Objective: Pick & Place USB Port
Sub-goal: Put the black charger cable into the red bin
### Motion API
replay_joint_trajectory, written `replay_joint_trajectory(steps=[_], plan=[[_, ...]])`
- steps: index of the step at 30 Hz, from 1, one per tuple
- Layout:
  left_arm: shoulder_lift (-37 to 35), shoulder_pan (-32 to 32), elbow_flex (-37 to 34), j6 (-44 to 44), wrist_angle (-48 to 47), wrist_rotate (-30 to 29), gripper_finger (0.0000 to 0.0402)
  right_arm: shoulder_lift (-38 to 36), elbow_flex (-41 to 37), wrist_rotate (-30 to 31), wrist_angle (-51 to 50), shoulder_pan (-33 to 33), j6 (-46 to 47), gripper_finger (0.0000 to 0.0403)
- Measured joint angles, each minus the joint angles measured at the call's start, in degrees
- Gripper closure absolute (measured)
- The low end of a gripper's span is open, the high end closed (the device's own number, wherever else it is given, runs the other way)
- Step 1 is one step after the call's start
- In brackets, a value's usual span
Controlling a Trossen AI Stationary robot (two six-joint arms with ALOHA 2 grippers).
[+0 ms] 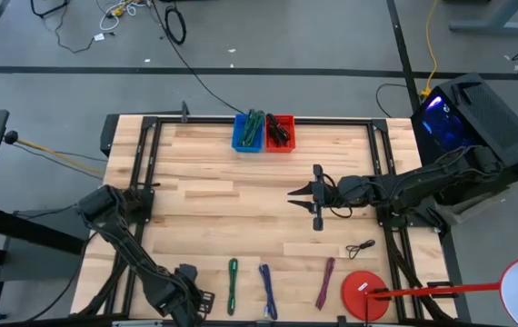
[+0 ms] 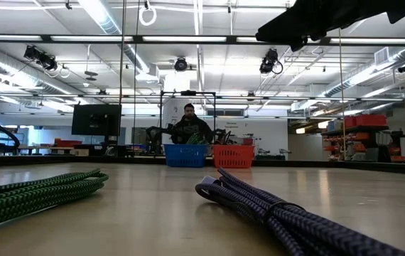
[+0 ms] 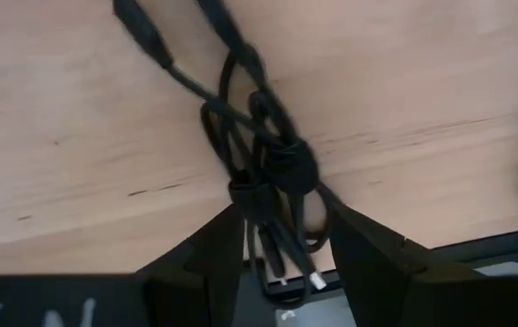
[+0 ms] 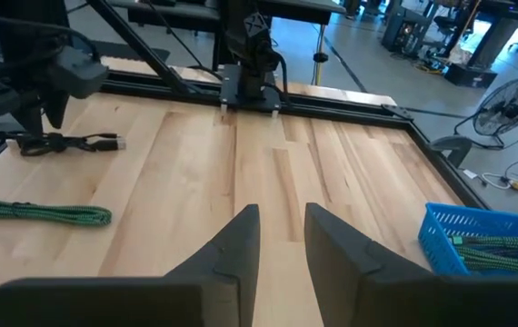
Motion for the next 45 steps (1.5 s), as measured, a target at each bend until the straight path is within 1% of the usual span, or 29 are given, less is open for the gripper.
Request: replay_joint_trajectory(steps=[14,19,24,29,45], plan=[[0.35,1.10,0.00,-0.20,-1.46,0.73,0.0237,0.00,0.00,-0.01,-0.92,0.00,-1.51,0.0311],[0.35,1.11,0.00,-0.17,-1.44,3.67,0.0252,0.00,0.00,-0.02,-0.92,0.00,-1.53,0.0311],[0.35,1.02,0.00,-0.17,-1.11,3.41,0.0275,0.00,0.00,-0.02,-0.95,0.00,-1.53,0.0311],[0.38,1.06,0.00,0.22,-1.05,3.20,0.0289,0.00,0.00,-0.02,-0.95,0.00,-1.53,0.0311],[2.34,0.58,0.05,0.42,-0.21,4.73,0.0294,0.01,0.00,-0.02,-1.33,0.00,-1.53,0.0311]])
